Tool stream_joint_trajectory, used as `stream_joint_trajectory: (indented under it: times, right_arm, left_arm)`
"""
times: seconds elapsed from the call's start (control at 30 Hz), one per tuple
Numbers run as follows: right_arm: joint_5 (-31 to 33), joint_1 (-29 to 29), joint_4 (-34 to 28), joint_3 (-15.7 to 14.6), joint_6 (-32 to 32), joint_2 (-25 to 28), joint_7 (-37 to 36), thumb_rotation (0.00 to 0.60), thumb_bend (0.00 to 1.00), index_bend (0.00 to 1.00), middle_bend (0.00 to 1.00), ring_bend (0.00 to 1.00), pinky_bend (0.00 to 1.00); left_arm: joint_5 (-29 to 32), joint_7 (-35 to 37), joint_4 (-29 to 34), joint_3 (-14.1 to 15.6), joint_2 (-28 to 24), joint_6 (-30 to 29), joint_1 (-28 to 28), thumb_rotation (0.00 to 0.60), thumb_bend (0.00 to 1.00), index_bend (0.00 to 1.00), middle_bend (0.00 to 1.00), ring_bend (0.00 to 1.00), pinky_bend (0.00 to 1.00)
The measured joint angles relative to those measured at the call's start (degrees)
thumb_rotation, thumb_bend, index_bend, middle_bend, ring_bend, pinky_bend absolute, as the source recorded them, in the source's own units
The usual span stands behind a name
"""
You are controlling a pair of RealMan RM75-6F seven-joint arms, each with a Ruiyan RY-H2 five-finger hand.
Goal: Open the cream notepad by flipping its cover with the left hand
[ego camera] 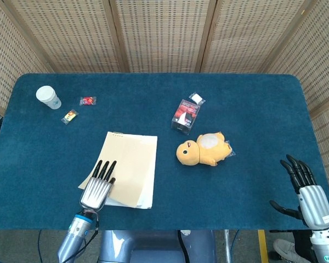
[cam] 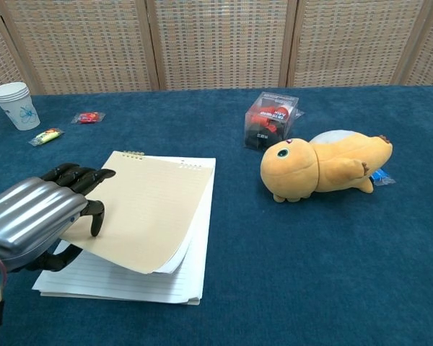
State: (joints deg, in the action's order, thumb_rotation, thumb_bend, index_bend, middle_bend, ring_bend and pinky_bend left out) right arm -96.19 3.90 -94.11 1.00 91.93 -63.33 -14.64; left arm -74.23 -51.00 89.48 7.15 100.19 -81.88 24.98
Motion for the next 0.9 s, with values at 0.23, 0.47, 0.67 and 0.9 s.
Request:
stream_joint_trajectory:
  times: [0.23,0.47,0.67,0.9]
  right_arm:
    - [-0.08,-0.12,-0.03,-0.04,0.16,0.00,0.06,0.600,0.00,0.01,0.00,0.00,0.00]
    - [-0.17,-0.20,-0.09,-0.05,0.35,0.06,0.04,0.600,0.00,0.01,0.00,0.00,0.00]
    - [-0.22,-0.24,-0.10,-0.08,0.36,0.06,-0.02,0.600,0.00,0.01,0.00,0.00,0.00]
    - [-0.48,-0.29,-0.17,-0.11,0.57,0.00,0.24,0.600,0.00,0.01,0.00,0.00,0.00]
  left_arm:
    - [-4.24,0.54,2.11,2.71,-2.30,-1.16,-2.28,0.600,0.58,0.80,0.00,0.00,0.00]
    - [-6.86,1.08,2.33,5.07,-3.42,-1.67,-4.95,0.600,0.58,0.80,0.00,0.00,0.00]
    - [-8.49,1.72,2.27,7.23,-4.06,-1.87,-7.66,0.600,0.58,0.80,0.00,0.00,0.00]
    - [-11.75,3.16,1.89,9.29,-5.19,-2.54,-10.64,0.600,0.58,0.80,0.00,0.00,0.00]
